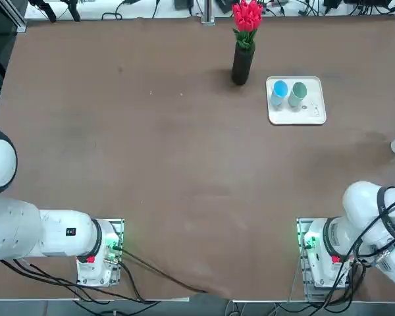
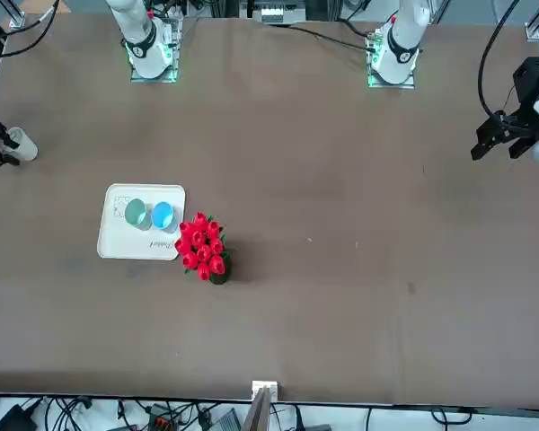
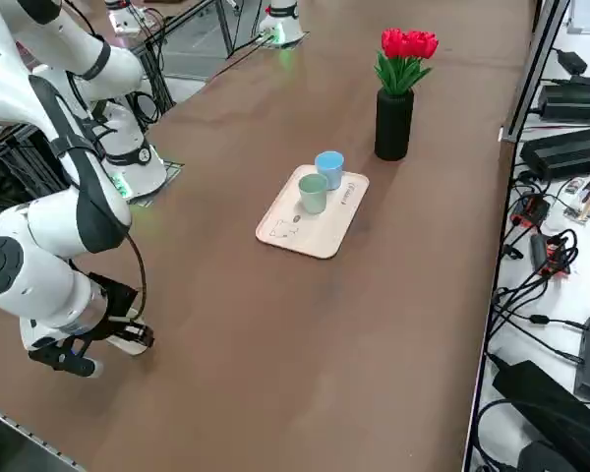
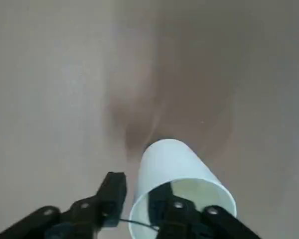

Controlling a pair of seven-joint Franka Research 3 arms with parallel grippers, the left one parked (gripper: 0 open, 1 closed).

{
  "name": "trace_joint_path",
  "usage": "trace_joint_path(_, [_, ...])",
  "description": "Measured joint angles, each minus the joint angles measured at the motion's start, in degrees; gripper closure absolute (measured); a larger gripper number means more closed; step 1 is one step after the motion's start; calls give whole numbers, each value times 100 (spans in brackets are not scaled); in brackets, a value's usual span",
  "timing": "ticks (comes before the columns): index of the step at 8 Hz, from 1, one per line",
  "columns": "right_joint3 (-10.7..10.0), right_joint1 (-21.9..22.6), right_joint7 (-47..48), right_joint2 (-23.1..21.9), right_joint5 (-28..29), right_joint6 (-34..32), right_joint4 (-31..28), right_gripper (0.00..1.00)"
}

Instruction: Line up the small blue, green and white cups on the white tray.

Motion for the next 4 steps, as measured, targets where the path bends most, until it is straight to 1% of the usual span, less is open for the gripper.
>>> trace_joint_path(1, [0, -2, 0, -2, 13, -5, 1, 93])
trace_joint_path(2, [1, -3, 0, -28, 18, -27, 4, 96])
trace_joint_path(4, [52, 1, -4, -29, 37, -34, 14, 96])
